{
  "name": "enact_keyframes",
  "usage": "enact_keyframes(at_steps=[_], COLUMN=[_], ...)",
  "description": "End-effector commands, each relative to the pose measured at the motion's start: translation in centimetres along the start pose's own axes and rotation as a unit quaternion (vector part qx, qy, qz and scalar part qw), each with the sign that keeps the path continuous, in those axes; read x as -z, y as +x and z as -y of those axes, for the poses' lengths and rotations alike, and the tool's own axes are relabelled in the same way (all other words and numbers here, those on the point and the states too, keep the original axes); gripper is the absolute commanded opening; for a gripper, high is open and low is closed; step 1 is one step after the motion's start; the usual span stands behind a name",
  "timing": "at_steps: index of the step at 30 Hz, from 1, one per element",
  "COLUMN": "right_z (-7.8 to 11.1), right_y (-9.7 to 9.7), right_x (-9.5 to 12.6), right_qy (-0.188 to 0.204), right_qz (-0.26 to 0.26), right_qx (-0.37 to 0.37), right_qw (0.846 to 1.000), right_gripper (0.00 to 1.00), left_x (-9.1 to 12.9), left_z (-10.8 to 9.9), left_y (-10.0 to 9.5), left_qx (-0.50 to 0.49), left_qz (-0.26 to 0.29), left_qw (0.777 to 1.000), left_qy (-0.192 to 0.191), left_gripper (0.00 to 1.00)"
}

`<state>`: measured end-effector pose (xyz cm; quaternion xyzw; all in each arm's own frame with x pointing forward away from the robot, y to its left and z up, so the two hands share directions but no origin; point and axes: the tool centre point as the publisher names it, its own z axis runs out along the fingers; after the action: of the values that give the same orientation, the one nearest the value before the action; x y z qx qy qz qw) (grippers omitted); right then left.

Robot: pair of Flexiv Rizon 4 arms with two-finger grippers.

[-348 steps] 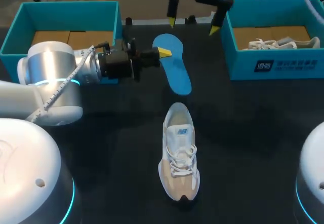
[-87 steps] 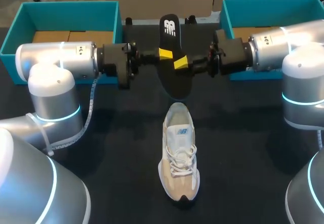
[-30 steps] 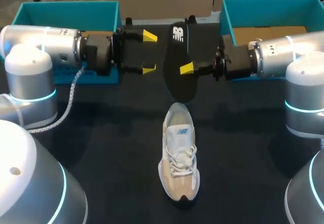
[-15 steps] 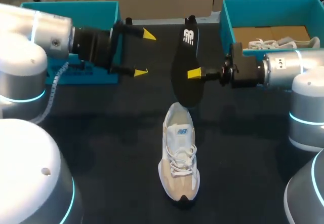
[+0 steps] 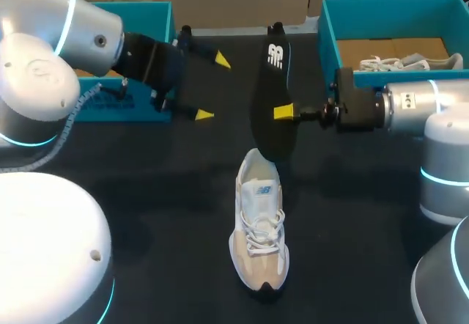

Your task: Take the shoe out of the shoebox, open the shoe tongue, remove and reinsert the insole, then place the shoe into the shoebox

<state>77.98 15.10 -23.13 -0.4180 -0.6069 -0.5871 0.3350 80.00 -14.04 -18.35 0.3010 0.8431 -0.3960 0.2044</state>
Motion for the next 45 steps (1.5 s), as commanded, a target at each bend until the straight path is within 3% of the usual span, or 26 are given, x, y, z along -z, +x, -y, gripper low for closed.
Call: enact_keyframes(at_steps=[1,3,15,24,30,32,42,45], right_z=[0.7,0.7,0.7,1.9,2.2,2.2,2.2,2.2], right_y=[-0.6,-0.8,-0.8,-2.0,-2.6,-2.6,-2.6,-2.6], right_x=[0.0,0.0,0.0,-1.1,-1.9,-1.9,-1.9,-1.9], right_qy=[-0.012,-0.015,-0.015,-0.055,-0.046,-0.046,-0.046,-0.046], right_qz=[0.002,0.002,0.002,-0.003,0.007,0.007,0.007,0.007], right_qx=[0.006,0.007,0.007,0.06,0.078,0.078,0.078,0.078], right_qw=[1.0,1.0,1.0,0.997,0.996,0.996,0.996,0.996], right_gripper=[0.0,0.0,0.0,0.0,0.0,0.0,0.0,0.0], left_x=[0.1,0.3,0.3,-2.6,-3.1,-3.6,-3.6,-5.2], left_z=[-0.1,-0.5,-0.5,-1.7,-2.1,-2.4,-2.4,-2.9], left_y=[1.3,1.9,1.9,5.3,7.6,8.6,8.6,10.6], left_qx=[0.16,0.152,0.152,0.204,0.252,0.253,0.253,0.255], left_qz=[-0.11,-0.103,-0.103,-0.15,-0.163,-0.146,-0.146,-0.169], left_qw=[0.97,0.957,0.957,0.942,0.931,0.924,0.924,0.924], left_qy=[-0.148,-0.226,-0.226,-0.219,-0.208,-0.249,-0.249,-0.229], left_gripper=[1.0,1.0,1.0,1.0,1.0,1.0,1.0,1.0])
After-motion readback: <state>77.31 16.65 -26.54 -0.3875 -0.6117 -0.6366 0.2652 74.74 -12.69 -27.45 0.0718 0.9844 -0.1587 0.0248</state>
